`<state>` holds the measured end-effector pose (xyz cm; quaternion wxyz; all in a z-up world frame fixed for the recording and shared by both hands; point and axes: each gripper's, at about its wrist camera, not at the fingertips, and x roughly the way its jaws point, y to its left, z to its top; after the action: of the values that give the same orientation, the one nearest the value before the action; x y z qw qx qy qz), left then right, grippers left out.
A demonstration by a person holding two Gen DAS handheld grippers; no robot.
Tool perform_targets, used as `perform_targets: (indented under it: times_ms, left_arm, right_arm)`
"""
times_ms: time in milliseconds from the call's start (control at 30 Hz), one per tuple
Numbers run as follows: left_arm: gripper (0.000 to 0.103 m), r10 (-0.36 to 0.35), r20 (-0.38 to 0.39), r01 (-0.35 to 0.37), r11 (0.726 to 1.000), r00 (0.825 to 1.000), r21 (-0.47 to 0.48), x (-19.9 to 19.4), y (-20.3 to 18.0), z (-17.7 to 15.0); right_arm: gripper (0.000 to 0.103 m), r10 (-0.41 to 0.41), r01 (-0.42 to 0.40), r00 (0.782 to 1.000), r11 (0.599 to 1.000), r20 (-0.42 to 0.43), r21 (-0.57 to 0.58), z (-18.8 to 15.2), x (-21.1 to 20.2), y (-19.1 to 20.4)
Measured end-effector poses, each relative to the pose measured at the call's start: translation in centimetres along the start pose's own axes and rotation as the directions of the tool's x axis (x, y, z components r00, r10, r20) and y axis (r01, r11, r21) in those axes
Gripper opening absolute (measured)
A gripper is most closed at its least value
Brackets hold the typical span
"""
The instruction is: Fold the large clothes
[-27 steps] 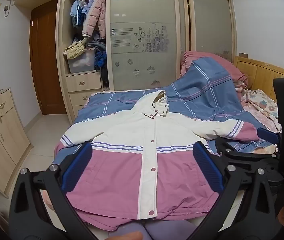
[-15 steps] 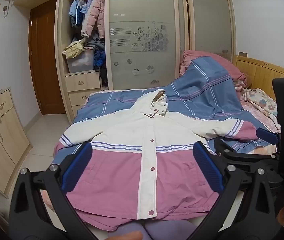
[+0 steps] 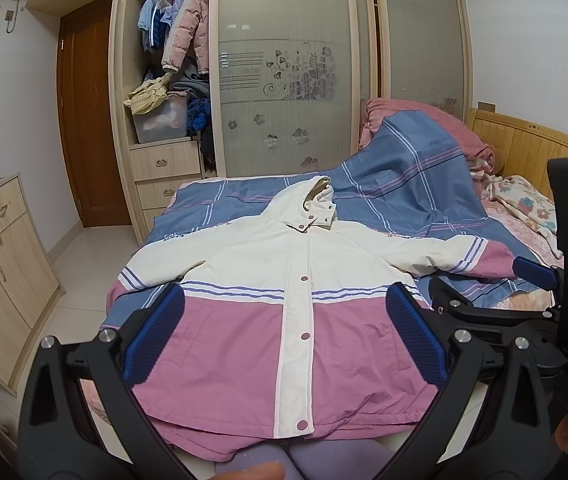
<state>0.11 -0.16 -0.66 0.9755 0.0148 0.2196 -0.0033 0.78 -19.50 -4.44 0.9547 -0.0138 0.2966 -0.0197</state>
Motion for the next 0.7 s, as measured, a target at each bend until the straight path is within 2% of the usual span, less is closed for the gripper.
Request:
perform_targets:
  times_ms: [700]
  left_arm:
    - [0.101,-0.002,-0.006,0.002,1.000,1.000,0.001,0.14,0.06,0.14]
  right_arm:
    - [0.102,0.003,-0.003,1.000,1.000,-0.007,-0.001,-0.11,0.27,-0.03]
